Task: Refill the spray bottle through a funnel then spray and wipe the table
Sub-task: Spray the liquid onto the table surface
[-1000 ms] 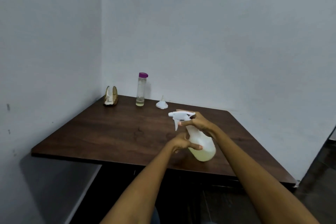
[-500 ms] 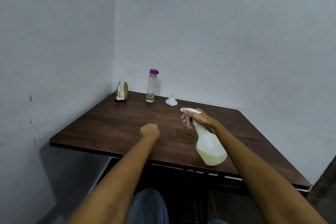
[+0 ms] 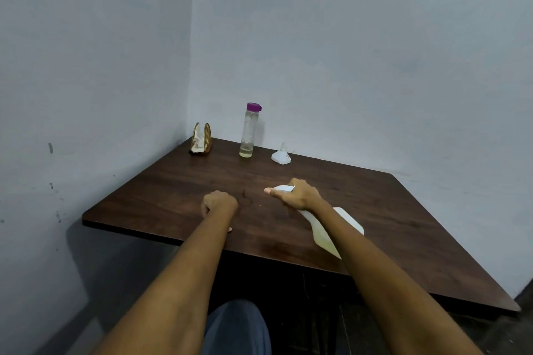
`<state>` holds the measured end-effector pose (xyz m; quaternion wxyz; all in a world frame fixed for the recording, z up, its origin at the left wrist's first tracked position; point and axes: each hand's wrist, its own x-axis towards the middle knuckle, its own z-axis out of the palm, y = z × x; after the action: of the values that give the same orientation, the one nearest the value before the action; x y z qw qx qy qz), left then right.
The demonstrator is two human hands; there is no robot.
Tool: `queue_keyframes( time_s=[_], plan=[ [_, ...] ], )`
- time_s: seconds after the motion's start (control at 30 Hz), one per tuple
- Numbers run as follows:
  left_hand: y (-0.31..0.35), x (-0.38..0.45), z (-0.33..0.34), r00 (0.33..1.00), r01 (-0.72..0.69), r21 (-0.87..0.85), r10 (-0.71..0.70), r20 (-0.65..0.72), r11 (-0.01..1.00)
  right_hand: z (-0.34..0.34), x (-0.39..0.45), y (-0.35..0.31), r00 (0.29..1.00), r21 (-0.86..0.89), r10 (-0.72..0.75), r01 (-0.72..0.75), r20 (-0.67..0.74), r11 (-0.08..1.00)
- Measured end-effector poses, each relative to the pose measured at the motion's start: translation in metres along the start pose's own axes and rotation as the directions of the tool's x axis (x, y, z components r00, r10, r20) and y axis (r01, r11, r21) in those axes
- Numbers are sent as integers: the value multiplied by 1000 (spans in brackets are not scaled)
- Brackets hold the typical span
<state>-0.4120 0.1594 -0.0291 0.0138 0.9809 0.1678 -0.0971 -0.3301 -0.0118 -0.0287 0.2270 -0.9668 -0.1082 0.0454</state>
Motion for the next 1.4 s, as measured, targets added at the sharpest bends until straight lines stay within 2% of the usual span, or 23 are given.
queue_keyframes(
  time_s=[0.17, 0.33, 0.43, 0.5, 0.57, 0.7, 0.8, 0.93, 1.0, 1.13, 1.23, 1.3, 1.4],
  plan=[
    [1, -6, -5, 1000, -20, 19, 20, 4, 1000, -4, 5, 1, 976, 215, -55, 8, 213, 977],
    [1, -6, -6, 1000, -15, 32, 15, 21, 999, -7, 8, 3, 997, 114, -37, 28, 74, 993],
    [1, -4, -5, 1000, -2, 26, 1, 23, 1000, -15, 1, 2, 988, 261, -13, -28, 154, 965],
    [1, -3, -4, 1000, 2, 29, -2, 27, 1000, -24, -3, 1, 977, 339, -64, -9, 203, 941],
    [1, -3, -4, 1000, 5, 44, -6, 31, 999, -33, -6, -1, 985, 428, -122, 58, 124, 902],
    [3, -4, -5, 999, 14, 42, -16, 45, 999, -47, -15, 2, 988, 646, -131, 153, -82, 748],
    [2, -6, -4, 999, 24, 21, -25, 39, 999, -46, -20, 8, 972, 701, -199, 226, -121, 677],
    [-2, -10, -4, 1000, 18, -9, -17, 20, 1000, -39, -23, 19, 972, 827, -171, 229, -162, 514],
    [-3, -11, -4, 1000, 16, -9, -16, 16, 1000, -35, -24, 27, 970, 841, -169, 236, -174, 487],
    [-2, -13, -3, 1000, 1, -22, -1, 5, 1000, -28, -22, 35, 956, 823, -191, 288, -221, 490],
    [-3, -15, -2, 1000, -11, -30, 10, -11, 1000, -32, -20, 29, 959, 793, -178, 284, -223, 538],
    [-4, -16, -3, 1000, -11, -35, 11, -12, 999, -37, -19, 24, 967, 718, -218, 246, -134, 651],
    [-5, -15, -3, 1000, -15, -35, 14, -10, 999, -31, -15, 23, 969, 410, -216, 150, 120, 900]
  ],
)
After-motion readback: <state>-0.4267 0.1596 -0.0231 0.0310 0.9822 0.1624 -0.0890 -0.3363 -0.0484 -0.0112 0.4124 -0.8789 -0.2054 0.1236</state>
